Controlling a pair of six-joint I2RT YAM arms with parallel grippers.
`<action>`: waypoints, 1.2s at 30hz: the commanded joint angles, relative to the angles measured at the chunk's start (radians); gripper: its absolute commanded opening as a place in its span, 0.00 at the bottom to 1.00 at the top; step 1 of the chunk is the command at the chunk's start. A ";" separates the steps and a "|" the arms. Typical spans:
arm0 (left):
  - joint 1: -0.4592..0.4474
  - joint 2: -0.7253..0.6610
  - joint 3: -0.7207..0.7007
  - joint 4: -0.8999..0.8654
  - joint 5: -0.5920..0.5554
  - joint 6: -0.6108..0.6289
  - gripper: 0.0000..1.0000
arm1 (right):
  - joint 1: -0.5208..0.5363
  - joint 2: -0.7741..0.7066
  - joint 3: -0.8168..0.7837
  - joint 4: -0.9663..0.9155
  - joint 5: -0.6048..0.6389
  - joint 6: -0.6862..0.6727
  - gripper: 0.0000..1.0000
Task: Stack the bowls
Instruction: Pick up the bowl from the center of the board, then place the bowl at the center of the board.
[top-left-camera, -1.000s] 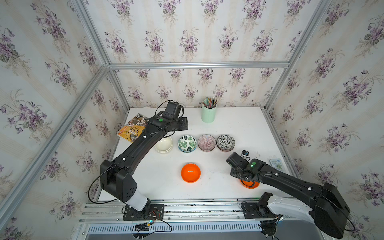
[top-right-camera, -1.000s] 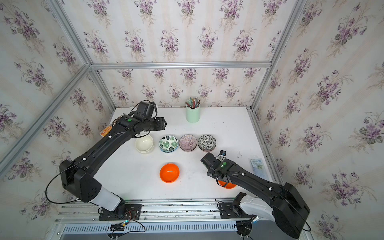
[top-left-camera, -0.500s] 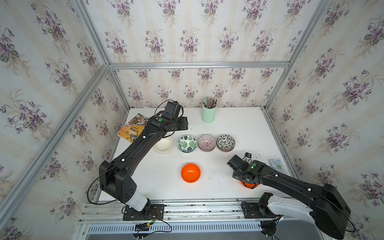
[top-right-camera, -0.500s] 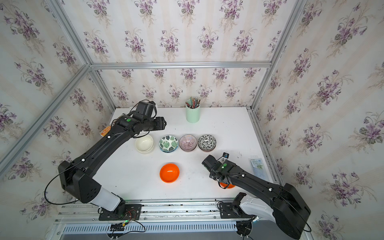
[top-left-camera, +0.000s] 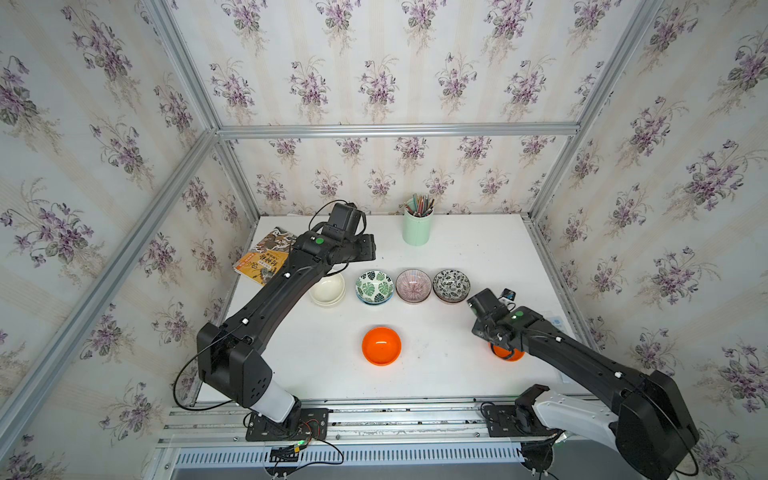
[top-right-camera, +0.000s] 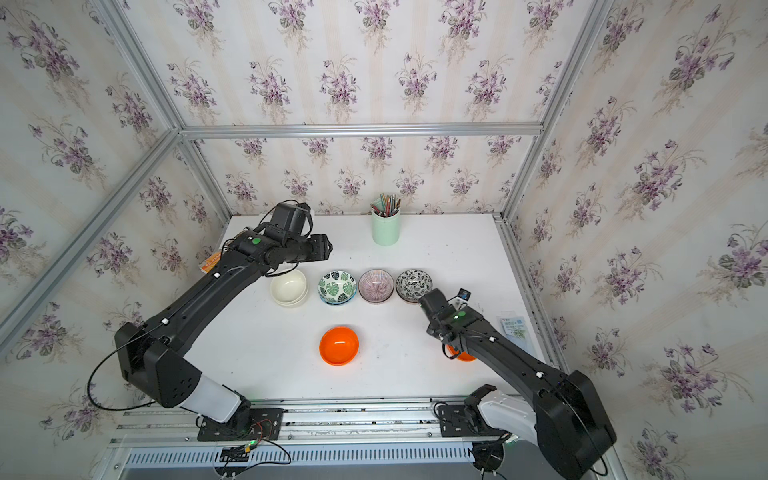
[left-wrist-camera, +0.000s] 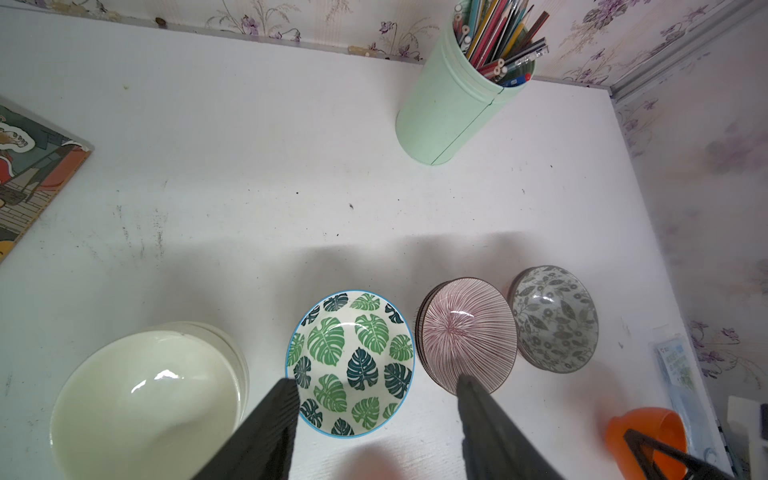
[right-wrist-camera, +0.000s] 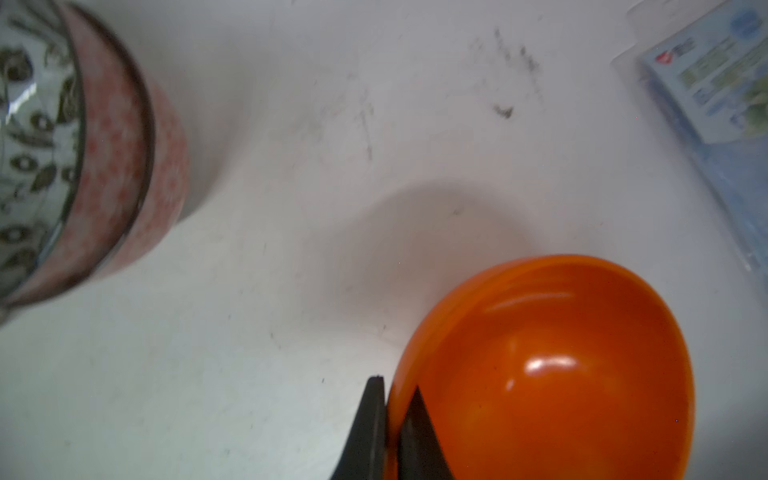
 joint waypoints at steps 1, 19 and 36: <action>0.002 0.007 0.004 0.002 -0.006 0.013 0.64 | -0.163 0.015 0.024 0.123 -0.082 -0.219 0.01; 0.002 0.045 0.039 -0.010 -0.044 0.007 0.64 | -0.252 0.467 0.334 0.255 -0.210 -0.400 0.06; 0.003 0.027 0.039 -0.021 -0.058 0.004 0.64 | -0.251 0.483 0.348 0.282 -0.269 -0.398 0.26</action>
